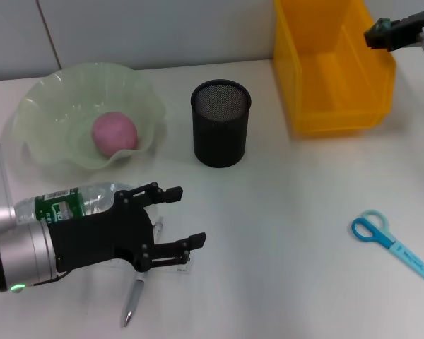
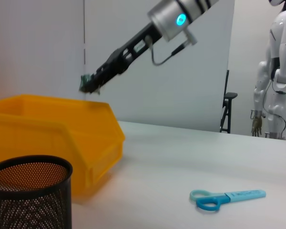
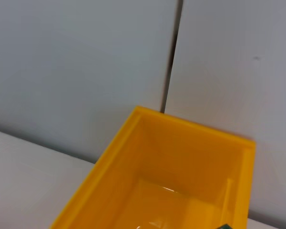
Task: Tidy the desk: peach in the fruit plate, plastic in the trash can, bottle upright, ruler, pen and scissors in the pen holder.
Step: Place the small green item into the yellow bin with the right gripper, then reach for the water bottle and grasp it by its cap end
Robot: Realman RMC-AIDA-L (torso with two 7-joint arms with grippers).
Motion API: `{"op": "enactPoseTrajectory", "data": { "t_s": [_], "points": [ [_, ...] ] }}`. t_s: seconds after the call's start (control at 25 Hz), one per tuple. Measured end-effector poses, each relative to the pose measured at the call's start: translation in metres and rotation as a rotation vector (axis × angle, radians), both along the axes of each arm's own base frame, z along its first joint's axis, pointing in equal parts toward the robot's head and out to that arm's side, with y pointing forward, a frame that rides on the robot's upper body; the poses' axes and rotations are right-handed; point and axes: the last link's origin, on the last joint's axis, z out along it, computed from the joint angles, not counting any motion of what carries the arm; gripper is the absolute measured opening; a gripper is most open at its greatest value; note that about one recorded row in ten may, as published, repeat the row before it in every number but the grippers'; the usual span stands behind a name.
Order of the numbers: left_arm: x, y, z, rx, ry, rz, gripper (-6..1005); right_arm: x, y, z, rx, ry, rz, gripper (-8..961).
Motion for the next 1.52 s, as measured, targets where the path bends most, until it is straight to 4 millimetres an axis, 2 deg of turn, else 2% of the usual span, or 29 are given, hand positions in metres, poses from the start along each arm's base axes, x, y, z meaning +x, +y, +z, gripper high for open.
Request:
{"op": "enactPoseTrajectory", "data": {
  "t_s": [0.24, 0.6, 0.72, 0.92, 0.96, 1.0, 1.04, 1.08, 1.12, 1.16, 1.2, 1.24, 1.28, 1.4, 1.52],
  "points": [
    [0.001, -0.001, 0.001, -0.004, -0.008, -0.005, 835, 0.003, 0.008, -0.010, 0.011, -0.027, 0.024, 541],
    [0.005, 0.000, 0.005, 0.009, -0.026, -0.023, 835, 0.001, 0.008, -0.008, 0.014, -0.030, 0.031, 739],
    [0.005, 0.002, 0.007, 0.016, -0.025, -0.028, 835, -0.006, 0.002, -0.002, 0.025, -0.027, 0.052, 791],
    [0.006, 0.005, 0.013, 0.042, -0.024, -0.036, 835, -0.028, -0.032, 0.004, -0.043, 0.083, 0.135, 852],
    [0.006, 0.005, 0.015, 0.048, -0.025, -0.035, 835, -0.037, -0.055, 0.005, -0.104, 0.173, 0.215, 852],
    [0.006, 0.005, 0.015, 0.048, -0.025, -0.035, 835, -0.037, -0.055, 0.005, -0.104, 0.173, 0.215, 852],
    [0.005, 0.006, 0.016, 0.054, -0.027, -0.033, 835, -0.039, -0.073, 0.004, -0.152, 0.235, 0.290, 852],
    [0.005, 0.006, 0.016, 0.054, -0.027, -0.033, 835, -0.039, -0.073, 0.004, -0.152, 0.235, 0.290, 852],
    [0.005, 0.006, 0.017, 0.058, -0.029, -0.031, 835, -0.038, -0.083, 0.002, -0.178, 0.264, 0.332, 852],
    [0.005, 0.006, 0.017, 0.060, -0.031, -0.028, 835, -0.029, -0.099, -0.001, -0.210, 0.301, 0.377, 852],
    [0.005, 0.006, 0.017, 0.060, -0.031, -0.028, 835, -0.029, -0.099, -0.001, -0.210, 0.301, 0.377, 852],
    [0.004, 0.006, 0.018, 0.061, -0.032, -0.027, 835, -0.012, -0.113, -0.007, -0.234, 0.324, 0.386, 852],
    [0.004, 0.006, 0.018, 0.061, -0.033, -0.021, 834, -0.012, -0.113, -0.007, -0.234, 0.324, 0.386, 852],
    [0.003, 0.007, 0.019, 0.061, -0.033, -0.015, 834, 0.011, -0.132, -0.020, -0.274, 0.357, 0.408, 852],
    [0.006, 0.009, 0.020, 0.065, -0.026, -0.025, 834, 0.027, -0.145, -0.034, -0.316, 0.395, 0.429, 852]
  ]
}}
